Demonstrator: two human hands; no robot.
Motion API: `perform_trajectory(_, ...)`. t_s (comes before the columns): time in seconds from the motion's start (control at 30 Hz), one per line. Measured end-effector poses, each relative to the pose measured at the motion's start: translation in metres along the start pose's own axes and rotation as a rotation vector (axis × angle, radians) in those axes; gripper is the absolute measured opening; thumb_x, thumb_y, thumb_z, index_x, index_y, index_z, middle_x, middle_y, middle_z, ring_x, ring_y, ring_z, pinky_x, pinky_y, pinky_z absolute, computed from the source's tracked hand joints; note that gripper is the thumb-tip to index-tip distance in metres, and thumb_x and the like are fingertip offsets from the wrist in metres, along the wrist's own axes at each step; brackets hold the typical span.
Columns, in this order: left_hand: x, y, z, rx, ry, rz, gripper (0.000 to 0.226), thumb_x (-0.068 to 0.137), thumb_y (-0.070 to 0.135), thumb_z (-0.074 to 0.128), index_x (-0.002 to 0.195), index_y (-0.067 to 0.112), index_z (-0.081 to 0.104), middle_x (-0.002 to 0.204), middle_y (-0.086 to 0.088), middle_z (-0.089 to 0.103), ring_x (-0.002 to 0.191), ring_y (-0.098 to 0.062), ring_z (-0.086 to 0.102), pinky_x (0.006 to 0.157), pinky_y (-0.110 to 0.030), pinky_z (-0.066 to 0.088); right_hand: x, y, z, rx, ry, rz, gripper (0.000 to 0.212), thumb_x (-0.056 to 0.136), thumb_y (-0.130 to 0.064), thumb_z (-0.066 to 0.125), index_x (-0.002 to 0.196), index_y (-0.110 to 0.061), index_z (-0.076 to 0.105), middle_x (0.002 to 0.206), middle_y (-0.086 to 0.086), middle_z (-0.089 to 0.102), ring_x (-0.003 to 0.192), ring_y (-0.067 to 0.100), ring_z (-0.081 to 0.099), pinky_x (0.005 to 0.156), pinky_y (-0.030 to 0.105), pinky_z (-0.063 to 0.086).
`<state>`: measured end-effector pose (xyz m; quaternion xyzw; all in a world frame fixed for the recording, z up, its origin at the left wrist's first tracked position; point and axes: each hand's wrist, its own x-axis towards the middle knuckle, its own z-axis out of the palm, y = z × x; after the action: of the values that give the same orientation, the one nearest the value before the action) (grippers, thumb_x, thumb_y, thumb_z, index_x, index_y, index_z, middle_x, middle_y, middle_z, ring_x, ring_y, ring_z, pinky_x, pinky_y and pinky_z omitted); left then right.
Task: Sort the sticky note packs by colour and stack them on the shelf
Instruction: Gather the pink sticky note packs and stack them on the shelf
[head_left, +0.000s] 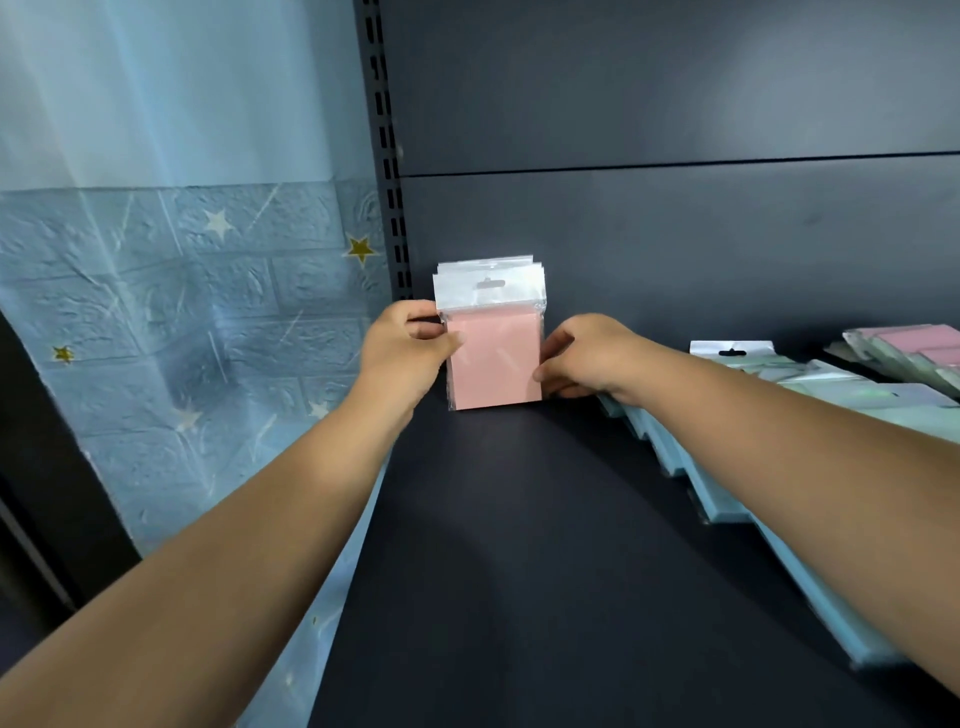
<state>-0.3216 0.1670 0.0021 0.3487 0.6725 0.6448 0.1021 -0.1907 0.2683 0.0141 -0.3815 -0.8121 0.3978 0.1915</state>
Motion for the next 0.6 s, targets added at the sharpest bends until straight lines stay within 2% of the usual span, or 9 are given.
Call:
perform_trajectory(0.13, -0.002, -0.002, 0.001, -0.001, 0.039, 0.016, 0.034, 0.082, 0.009, 0.068, 0.114, 0.01, 0.058, 0.095, 0.002, 0.062, 0.09, -0.013, 0.059, 0.078, -0.016, 0.048, -0.004, -0.001, 0.002, -0.01, 0.036, -0.021, 0.022, 0.083, -0.003, 0.065, 0.07, -0.016, 0.052, 0.096, 0.016, 0.067, 0.095, 0.029, 0.066, 0.089, 0.039, 0.054)
perform_trajectory(0.2, -0.006, -0.006, 0.0, 0.061, -0.019, 0.014, 0.04, 0.082, 0.01, 0.068, 0.12, 0.01, 0.055, 0.102, 0.0, 0.06, 0.093, -0.013, 0.058, 0.07, -0.009, 0.046, -0.005, -0.002, 0.004, -0.097, 0.045, -0.033, 0.009, 0.081, -0.007, 0.068, 0.079, -0.011, 0.06, 0.104, 0.016, 0.067, 0.1, 0.029, 0.065, 0.091, 0.04, 0.052)
perform_trajectory(0.23, -0.01, -0.009, 0.0, 0.112, -0.062, 0.011, 0.044, 0.082, 0.01, 0.068, 0.123, 0.009, 0.053, 0.105, -0.001, 0.06, 0.095, -0.014, 0.058, 0.068, -0.009, 0.045, -0.006, -0.002, 0.004, -0.141, 0.05, -0.039, 0.011, 0.079, -0.011, 0.069, 0.088, -0.007, 0.063, 0.106, 0.015, 0.067, 0.1, 0.029, 0.064, 0.091, 0.04, 0.052)
perform_trajectory(0.3, -0.014, -0.014, -0.002, 0.201, -0.133, 0.013, 0.049, 0.08, 0.009, 0.069, 0.127, 0.008, 0.051, 0.111, -0.005, 0.061, 0.098, -0.016, 0.058, 0.073, -0.016, 0.045, -0.007, -0.002, 0.005, -0.196, 0.048, -0.022, 0.033, 0.077, -0.017, 0.072, 0.105, -0.004, 0.061, 0.108, 0.012, 0.065, 0.098, 0.026, 0.062, 0.09, 0.037, 0.051)
perform_trajectory(0.37, -0.016, -0.016, -0.003, 0.283, -0.167, 0.045, 0.046, 0.081, 0.008, 0.068, 0.125, 0.011, 0.055, 0.108, -0.005, 0.063, 0.098, -0.016, 0.059, 0.076, -0.019, 0.044, -0.009, -0.001, 0.007, -0.214, 0.056, -0.008, 0.045, 0.078, -0.022, 0.072, 0.116, -0.005, 0.052, 0.11, 0.01, 0.06, 0.094, 0.024, 0.057, 0.083, 0.033, 0.048)
perform_trajectory(0.43, -0.016, -0.015, -0.003, 0.367, -0.181, 0.087, 0.043, 0.082, 0.008, 0.067, 0.123, 0.015, 0.058, 0.107, -0.003, 0.065, 0.102, -0.016, 0.06, 0.082, -0.021, 0.042, -0.008, -0.001, 0.009, -0.22, 0.057, -0.015, 0.046, 0.08, -0.023, 0.07, 0.116, -0.005, 0.05, 0.113, 0.011, 0.059, 0.094, 0.023, 0.055, 0.083, 0.033, 0.046)
perform_trajectory(0.53, -0.013, -0.014, -0.002, 0.433, -0.179, 0.11, 0.038, 0.084, 0.005, 0.063, 0.121, 0.015, 0.06, 0.113, -0.006, 0.066, 0.109, -0.019, 0.059, 0.087, -0.023, 0.041, -0.006, -0.001, 0.011, -0.208, 0.033, -0.042, 0.035, 0.082, -0.018, 0.067, 0.111, -0.002, 0.056, 0.114, 0.014, 0.062, 0.097, 0.025, 0.059, 0.088, 0.034, 0.046)
perform_trajectory(0.6, -0.012, -0.016, -0.001, 0.436, -0.177, 0.105, 0.038, 0.084, 0.005, 0.062, 0.121, 0.016, 0.06, 0.115, -0.008, 0.066, 0.11, -0.022, 0.059, 0.092, -0.027, 0.042, -0.005, 0.0, 0.011, -0.217, 0.007, -0.063, 0.03, 0.085, -0.017, 0.064, 0.11, -0.003, 0.058, 0.113, 0.014, 0.063, 0.091, 0.022, 0.056, 0.083, 0.031, 0.044)
